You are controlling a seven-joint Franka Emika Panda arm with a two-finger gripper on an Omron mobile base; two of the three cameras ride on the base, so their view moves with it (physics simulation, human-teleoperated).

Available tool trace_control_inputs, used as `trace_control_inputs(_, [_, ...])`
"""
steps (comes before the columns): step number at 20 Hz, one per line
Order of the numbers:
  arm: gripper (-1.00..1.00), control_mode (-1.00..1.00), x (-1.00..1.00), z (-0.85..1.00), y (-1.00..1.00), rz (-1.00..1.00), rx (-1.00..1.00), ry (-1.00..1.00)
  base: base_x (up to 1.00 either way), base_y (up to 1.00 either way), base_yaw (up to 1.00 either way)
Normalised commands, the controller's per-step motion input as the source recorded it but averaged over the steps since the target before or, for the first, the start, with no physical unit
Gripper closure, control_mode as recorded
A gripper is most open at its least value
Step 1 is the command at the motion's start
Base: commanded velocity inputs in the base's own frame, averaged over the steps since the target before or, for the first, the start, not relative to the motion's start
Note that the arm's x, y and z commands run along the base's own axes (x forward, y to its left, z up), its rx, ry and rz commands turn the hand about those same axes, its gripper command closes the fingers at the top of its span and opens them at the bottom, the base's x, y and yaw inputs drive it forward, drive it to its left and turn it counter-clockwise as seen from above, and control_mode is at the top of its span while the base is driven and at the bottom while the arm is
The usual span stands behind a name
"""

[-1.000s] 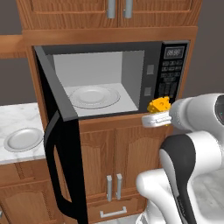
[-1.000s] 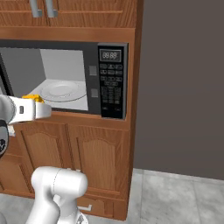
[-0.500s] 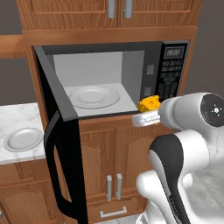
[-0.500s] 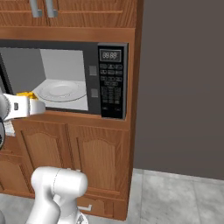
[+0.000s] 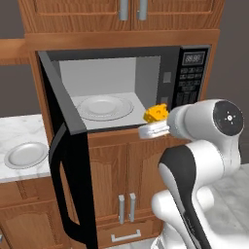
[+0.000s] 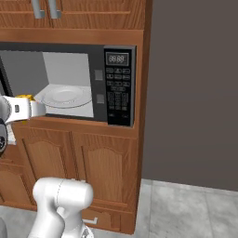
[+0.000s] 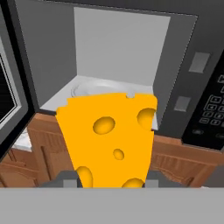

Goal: Pick the cheese from the counter and place it in the microwave. Then turn on the microwave.

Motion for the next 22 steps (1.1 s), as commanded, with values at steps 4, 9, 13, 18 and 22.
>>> trace_control_inputs(4, [1.0, -1.0, 0.23, 0.0, 0.06, 0.03, 0.0, 0.0, 0.0, 0.0, 0.0])
trace_control_inputs(9, [1.0, -1.0, 0.27, 0.0, 0.02, 0.0, 0.0, 0.0, 0.0, 0.0, 0.0])
trace_control_inputs(13, [1.0, -1.0, 0.28, 0.0, 0.01, 0.0, 0.0, 0.0, 0.0, 0.0, 0.0])
trace_control_inputs(18, [1.0, -1.0, 0.28, 0.0, 0.0, 0.0, 0.0, 0.0, 0.0, 0.0, 0.0])
trace_control_inputs(22, [1.0, -1.0, 0.27, 0.0, 0.0, 0.0, 0.0, 0.0, 0.0, 0.0, 0.0])
